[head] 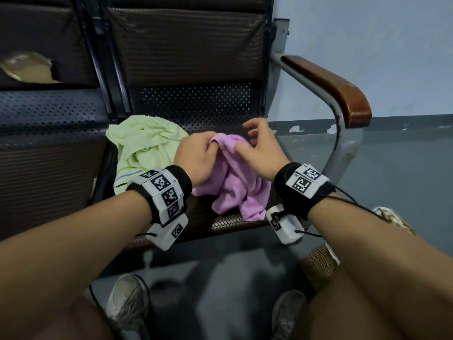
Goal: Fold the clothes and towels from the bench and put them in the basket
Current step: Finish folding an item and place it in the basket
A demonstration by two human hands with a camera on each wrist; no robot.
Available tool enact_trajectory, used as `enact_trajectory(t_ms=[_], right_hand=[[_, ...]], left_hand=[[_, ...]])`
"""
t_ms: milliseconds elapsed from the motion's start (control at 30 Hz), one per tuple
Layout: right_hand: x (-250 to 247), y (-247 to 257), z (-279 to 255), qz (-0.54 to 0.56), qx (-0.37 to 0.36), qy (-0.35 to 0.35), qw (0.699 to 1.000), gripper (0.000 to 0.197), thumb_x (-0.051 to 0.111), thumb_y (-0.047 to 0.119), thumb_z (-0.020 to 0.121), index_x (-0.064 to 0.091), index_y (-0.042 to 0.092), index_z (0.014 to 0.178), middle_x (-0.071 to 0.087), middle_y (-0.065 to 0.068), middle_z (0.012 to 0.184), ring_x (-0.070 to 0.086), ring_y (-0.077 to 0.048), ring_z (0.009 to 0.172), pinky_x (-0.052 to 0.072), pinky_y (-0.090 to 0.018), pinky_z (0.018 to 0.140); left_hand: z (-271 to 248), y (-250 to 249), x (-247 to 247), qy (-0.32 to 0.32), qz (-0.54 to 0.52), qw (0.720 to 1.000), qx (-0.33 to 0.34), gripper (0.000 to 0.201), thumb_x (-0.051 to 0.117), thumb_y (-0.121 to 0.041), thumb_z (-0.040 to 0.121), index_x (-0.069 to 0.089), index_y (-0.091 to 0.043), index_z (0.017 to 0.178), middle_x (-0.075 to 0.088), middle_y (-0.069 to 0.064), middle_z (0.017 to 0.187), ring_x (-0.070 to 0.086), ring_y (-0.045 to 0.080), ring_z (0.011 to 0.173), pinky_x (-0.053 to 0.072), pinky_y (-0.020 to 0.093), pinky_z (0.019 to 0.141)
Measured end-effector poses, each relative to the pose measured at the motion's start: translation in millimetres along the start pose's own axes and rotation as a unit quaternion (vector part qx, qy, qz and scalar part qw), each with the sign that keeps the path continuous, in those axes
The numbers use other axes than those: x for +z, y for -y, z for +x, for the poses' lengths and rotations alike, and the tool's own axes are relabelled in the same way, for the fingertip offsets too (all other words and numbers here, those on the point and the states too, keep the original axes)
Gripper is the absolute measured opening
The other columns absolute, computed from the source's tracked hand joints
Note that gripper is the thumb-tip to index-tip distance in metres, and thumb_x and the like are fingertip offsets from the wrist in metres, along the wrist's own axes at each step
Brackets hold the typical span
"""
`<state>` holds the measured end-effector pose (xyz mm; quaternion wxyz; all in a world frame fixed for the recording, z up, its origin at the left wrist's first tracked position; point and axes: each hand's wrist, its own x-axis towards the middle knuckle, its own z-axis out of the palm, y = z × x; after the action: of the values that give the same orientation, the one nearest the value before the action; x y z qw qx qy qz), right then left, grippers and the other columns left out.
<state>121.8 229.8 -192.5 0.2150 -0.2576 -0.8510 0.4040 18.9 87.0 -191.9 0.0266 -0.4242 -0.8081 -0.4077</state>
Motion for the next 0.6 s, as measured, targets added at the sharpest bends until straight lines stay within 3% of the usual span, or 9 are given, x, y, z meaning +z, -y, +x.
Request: enact_trajectory(t_ms=[67,133,233,333,400,433,500,567,600], right_hand=[[6,6,-8,-0.053,-0.039,0.058,0.996,0.059,0.063,0.051,0.065,0.052,0.028,0.118,0.055,-0.005,0.123,0.054,-0.021,0.116,0.048,-0.04,0.101],[11,9,-12,-0.104,-0.048,0.07,0.991,0.047,0.066,0.052,0.068,0.06,0.026,0.107,0.063,-0.003,0.108,0.06,-0.02,0.102,0.051,-0.039,0.091],[5,10,-8,-0.069,-0.024,-0.011,0.997,0.012,0.059,0.029,0.088,0.068,0.02,0.09,0.07,0.0,0.082,0.065,-0.02,0.08,0.054,-0.04,0.081],[-4,10,-1,0.027,-0.007,-0.076,0.997,0.02,0.047,0.011,0.095,0.066,0.018,0.099,0.071,-0.001,0.092,0.067,-0.019,0.088,0.055,-0.041,0.086],[-8,10,2,0.07,-0.022,-0.123,0.99,0.013,0.05,0.013,0.095,0.056,0.024,0.1,0.066,0.006,0.084,0.061,-0.008,0.075,0.052,-0.032,0.074],[-10,10,2,0.078,-0.032,-0.134,0.987,0.013,0.055,0.015,0.093,0.051,0.026,0.099,0.062,0.007,0.076,0.055,-0.004,0.064,0.046,-0.025,0.064],[-15,6,2,0.04,-0.047,-0.131,0.989,0.021,0.066,0.016,0.085,0.05,0.026,0.095,0.057,0.01,0.069,0.048,0.001,0.054,0.038,-0.016,0.057],[-19,3,1,-0.046,-0.069,-0.111,0.99,0.017,0.072,0.016,0.081,0.059,0.025,0.087,0.06,0.014,0.071,0.052,0.002,0.061,0.039,-0.015,0.061],[-19,1,0,-0.078,-0.079,-0.098,0.989,0.012,0.073,0.018,0.082,0.064,0.025,0.084,0.063,0.014,0.073,0.055,0.001,0.065,0.042,-0.017,0.065]], left_hand=[[3,-5,-3,-0.02,-0.028,0.999,0.004,0.025,0.047,-0.017,0.097,0.066,-0.014,0.082,0.063,-0.004,0.074,0.054,0.015,0.072,0.039,0.034,0.068],[7,-10,-5,-0.027,-0.063,0.998,-0.009,0.029,0.047,-0.017,0.097,0.051,-0.018,0.068,0.054,-0.005,0.065,0.047,0.01,0.062,0.035,0.034,0.063],[12,-11,-8,-0.009,-0.04,0.999,-0.007,0.034,0.05,-0.023,0.095,0.039,-0.02,0.063,0.047,-0.005,0.06,0.045,0.013,0.061,0.035,0.037,0.061],[14,-1,-12,0.06,0.04,0.997,0.0,0.035,0.06,-0.038,0.09,0.043,-0.02,0.065,0.053,-0.004,0.063,0.053,0.022,0.066,0.04,0.039,0.059],[14,10,-13,0.114,0.133,0.984,-0.011,0.034,0.06,-0.038,0.089,0.046,-0.021,0.064,0.052,-0.005,0.063,0.055,0.025,0.068,0.037,0.035,0.056],[14,13,-14,0.128,0.156,0.979,-0.038,0.034,0.057,-0.037,0.092,0.048,-0.021,0.064,0.054,-0.004,0.064,0.055,0.026,0.067,0.035,0.033,0.056],[19,17,-17,0.121,0.105,0.977,-0.14,0.034,0.049,-0.031,0.097,0.061,-0.013,0.072,0.066,0.014,0.078,0.059,0.034,0.074,0.044,0.036,0.061],[26,18,-18,0.086,-0.076,0.959,-0.26,0.035,0.043,-0.02,0.1,0.065,0.007,0.102,0.066,0.03,0.103,0.064,0.043,0.092,0.054,0.047,0.081],[28,15,-19,0.062,-0.169,0.938,-0.298,0.034,0.042,-0.015,0.1,0.062,0.009,0.112,0.065,0.029,0.106,0.064,0.041,0.096,0.053,0.045,0.084]])
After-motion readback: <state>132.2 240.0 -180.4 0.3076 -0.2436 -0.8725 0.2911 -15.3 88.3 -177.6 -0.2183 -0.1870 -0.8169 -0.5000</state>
